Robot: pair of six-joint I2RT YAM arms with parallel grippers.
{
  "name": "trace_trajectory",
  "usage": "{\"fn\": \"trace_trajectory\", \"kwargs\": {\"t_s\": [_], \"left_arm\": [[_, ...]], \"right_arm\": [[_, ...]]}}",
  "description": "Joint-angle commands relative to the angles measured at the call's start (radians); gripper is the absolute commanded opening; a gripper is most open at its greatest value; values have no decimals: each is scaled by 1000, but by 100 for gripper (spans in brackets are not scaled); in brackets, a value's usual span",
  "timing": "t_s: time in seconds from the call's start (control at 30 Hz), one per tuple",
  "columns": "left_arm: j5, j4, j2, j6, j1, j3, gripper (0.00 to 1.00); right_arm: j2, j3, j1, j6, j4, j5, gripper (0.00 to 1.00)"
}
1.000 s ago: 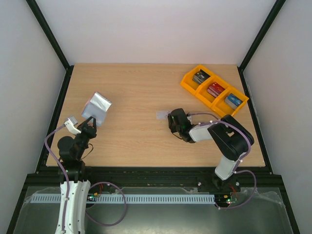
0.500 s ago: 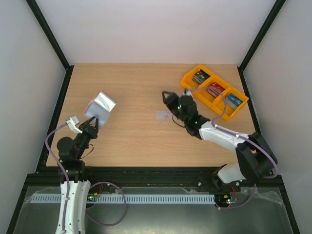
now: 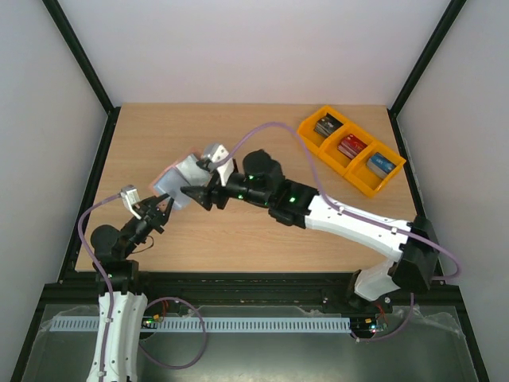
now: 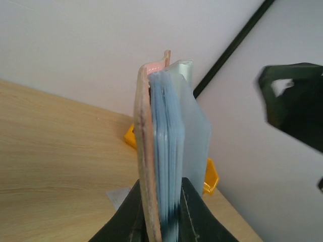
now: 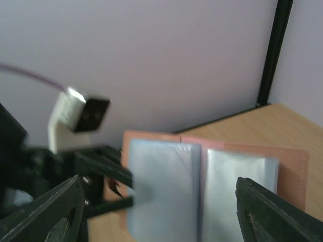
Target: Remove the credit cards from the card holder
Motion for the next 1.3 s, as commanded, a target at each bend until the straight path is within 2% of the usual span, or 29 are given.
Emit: {"fn": "trace_trajectory", "kwargs": {"t_s": [0.0,0.03,0.07,0.3,0.47,0.7,0.9,0.97,1.1,1.17,1.27], "left_arm": [[90,63,8,77,-8,43,2],[89,59,9,80,-10,43,2],[89,59,11,81,-9,42,2],[97,61,14,83,-10,41,2],[106,64,15,83,-10,39,2],[91,50,15,90,-10,41,2],[-6,-52,17,148,-10,64,2],[-78,-106,18,177,-10,79,2],[-188,-171,24,225,-10,100,2],[-243,-211,29,253,-13,118,2],[-331,-250,46,321,-28,148,2]], "right_arm": [[57,35,32,-208,-129,154,88],[74,43,50,-224,-139,183,97],[88,52,64,-240,-146,214,98],[218,122,104,-264,-185,403,99],[247,139,101,-216,-166,638,99],[236,131,15,-110,-197,799,99],[204,138,-86,-61,-295,825,99],[174,124,-91,-100,-301,807,99],[87,90,-91,-169,-295,628,99],[42,90,-92,-198,-305,450,100],[12,94,-74,-244,-314,69,97]]}}
